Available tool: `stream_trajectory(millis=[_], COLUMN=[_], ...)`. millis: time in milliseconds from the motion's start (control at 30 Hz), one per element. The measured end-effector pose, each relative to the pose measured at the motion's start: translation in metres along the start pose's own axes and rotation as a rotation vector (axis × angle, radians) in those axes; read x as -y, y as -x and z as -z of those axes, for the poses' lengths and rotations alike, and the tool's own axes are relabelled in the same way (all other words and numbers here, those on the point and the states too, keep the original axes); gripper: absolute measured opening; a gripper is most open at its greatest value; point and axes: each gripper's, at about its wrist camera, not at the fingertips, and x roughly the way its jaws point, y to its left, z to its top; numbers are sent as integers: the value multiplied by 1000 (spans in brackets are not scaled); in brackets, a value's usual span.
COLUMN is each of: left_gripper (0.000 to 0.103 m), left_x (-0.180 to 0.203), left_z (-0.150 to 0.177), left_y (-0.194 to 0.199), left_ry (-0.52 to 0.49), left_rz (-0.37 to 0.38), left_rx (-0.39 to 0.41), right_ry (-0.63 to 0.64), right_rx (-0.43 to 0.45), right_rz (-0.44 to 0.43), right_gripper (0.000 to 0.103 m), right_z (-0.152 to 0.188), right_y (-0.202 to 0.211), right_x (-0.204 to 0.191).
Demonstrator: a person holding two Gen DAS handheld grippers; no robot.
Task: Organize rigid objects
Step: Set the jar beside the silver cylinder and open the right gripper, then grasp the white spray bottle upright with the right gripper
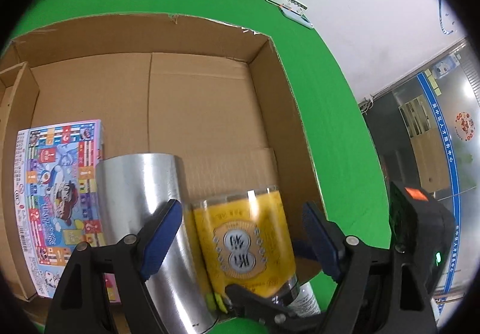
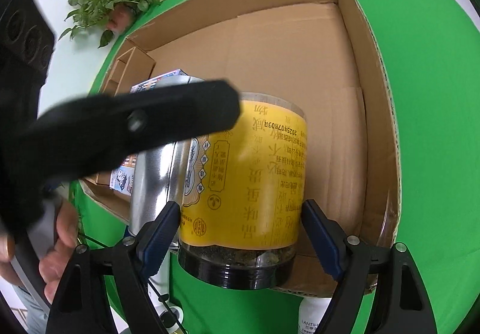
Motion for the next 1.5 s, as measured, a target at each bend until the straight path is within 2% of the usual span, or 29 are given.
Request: stream_trajectory(millis=[100,167,233,300,400,467,600,700,767,800,833,867,900,933,1067,1200,1267,1333,1400,1433,1467,1500], left_gripper=[80,80,81,82,84,84,84,84,84,84,84,84,84,84,84,84,84,84,84,84,84,84], left_x=[3,5,8,8,8,8,12,5,2,0,-1,-1,1,3,13,23,24,25,27,27,27,27], left_z=[13,25,40,60,94,119,161,188,197,202,207,211,216,220,232,236,233,229,225,224,222,219], left_y=[16,34,61,89,119,128,134,145,142,142,140,137,134,128,104,78,63,47,28,20,12,1], left_ry=[-28,-63,-98,-131,-176,-210,-254,-221,-181,-166,-150,-135,-126,-121,-84,-70,-56,-29,-25,-20,-12,-4], left_rz=[13,2,-5,2,-31,-69,-100,-115,-95,-74,-53,-39,-28,-17,27,109,147,182,208,202,192,199], left_rx=[46,118,228,345,467,476,459,488,465,450,436,422,406,383,291,212,169,114,61,42,18,-10], right_ry=[-10,15,81,146,182,178,97,-1,-14,-10,5,26,35,27,49,118,150,187,204,190,174,153], right_rx=[21,59,160,302,426,415,300,253,228,223,226,235,236,242,250,234,232,257,281,292,299,298], right_rz=[-13,-44,-38,-13,24,77,134,99,76,80,96,129,153,148,215,320,333,266,186,162,144,120], right_gripper=[87,95,101,102,102,102,101,87,70,68,61,46,41,40,40,40,41,45,57,68,73,73], right_z=[1,8,25,52,96,130,178,202,216,220,226,231,236,239,253,263,263,269,274,275,275,274], right_y=[5,17,47,84,115,111,79,65,58,54,51,51,50,49,53,52,53,57,65,70,73,75], right_x=[-2,-9,-22,-31,-26,-11,27,51,57,57,58,56,56,58,60,46,41,33,33,35,38,41])
